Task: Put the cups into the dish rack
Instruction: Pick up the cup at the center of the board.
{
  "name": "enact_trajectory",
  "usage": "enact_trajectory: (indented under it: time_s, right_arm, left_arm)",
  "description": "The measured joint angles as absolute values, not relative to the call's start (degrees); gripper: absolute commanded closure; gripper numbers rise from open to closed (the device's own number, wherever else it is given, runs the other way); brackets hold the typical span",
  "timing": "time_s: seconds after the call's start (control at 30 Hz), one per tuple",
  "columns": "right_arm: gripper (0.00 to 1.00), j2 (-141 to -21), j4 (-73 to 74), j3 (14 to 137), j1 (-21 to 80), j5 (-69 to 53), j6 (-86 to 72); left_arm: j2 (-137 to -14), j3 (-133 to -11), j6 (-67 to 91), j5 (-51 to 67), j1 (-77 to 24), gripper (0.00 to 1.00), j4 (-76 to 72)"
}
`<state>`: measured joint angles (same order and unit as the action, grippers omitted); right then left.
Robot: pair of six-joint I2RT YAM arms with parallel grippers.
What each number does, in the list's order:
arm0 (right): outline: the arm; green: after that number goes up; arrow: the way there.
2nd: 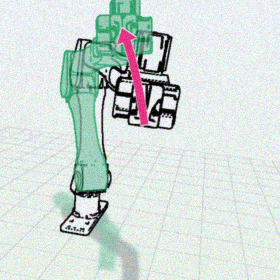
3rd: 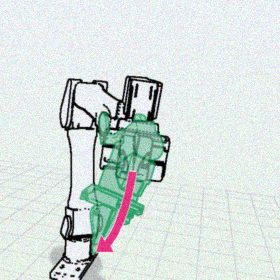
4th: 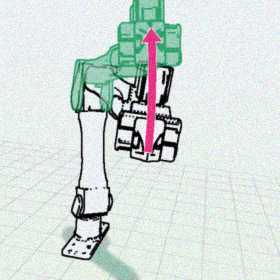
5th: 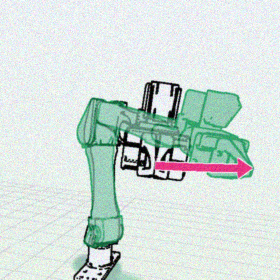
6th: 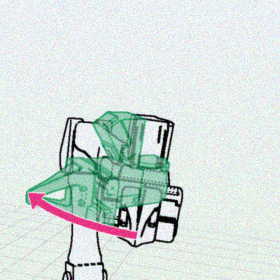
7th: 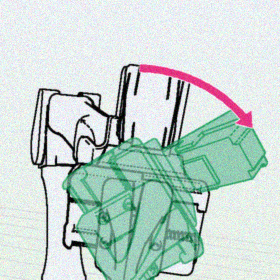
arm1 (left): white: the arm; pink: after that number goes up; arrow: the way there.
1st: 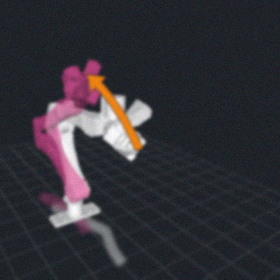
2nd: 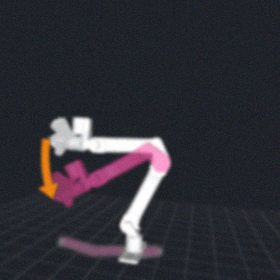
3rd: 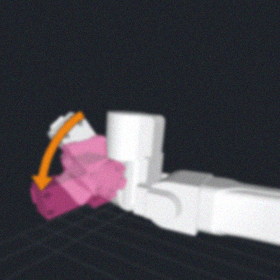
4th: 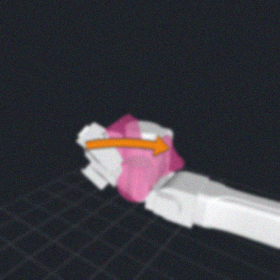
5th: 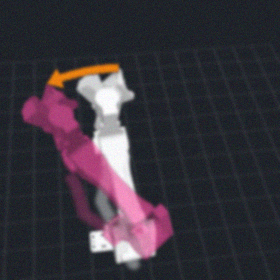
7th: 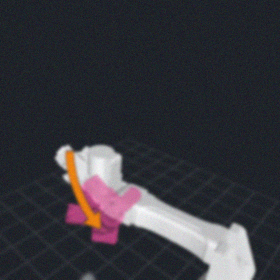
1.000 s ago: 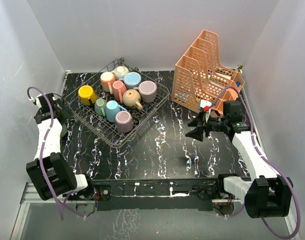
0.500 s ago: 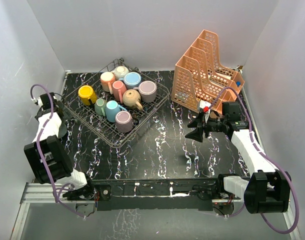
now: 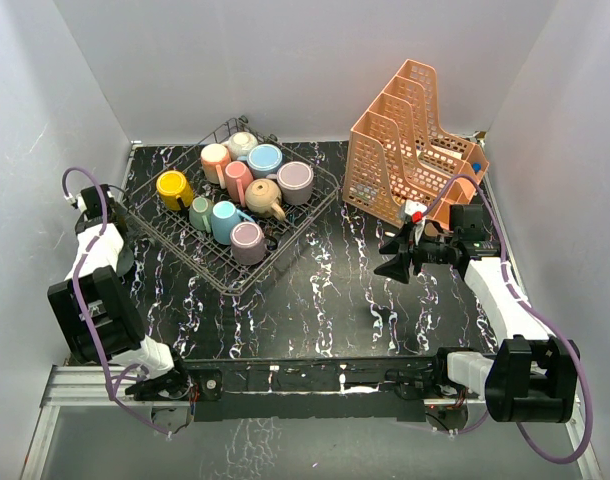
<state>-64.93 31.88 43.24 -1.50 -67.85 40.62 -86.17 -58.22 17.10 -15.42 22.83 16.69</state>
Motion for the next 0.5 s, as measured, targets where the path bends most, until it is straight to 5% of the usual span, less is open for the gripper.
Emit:
enact_trajectory:
  time_s: [0.17, 0.5]
  right_arm:
    - [0.37, -64.9, 31.9, 43.2, -2.0, -67.9, 40.7]
    - [0.37, -65.1, 31.9, 43.2, -2.5, -68.2, 40.9]
  left_arm:
    - [-86.9, -58.2, 17.2, -15.2, 22.9, 0.58, 16.7]
    - [-87.0, -58.2, 17.6, -14.5, 23.6, 0.65, 16.7]
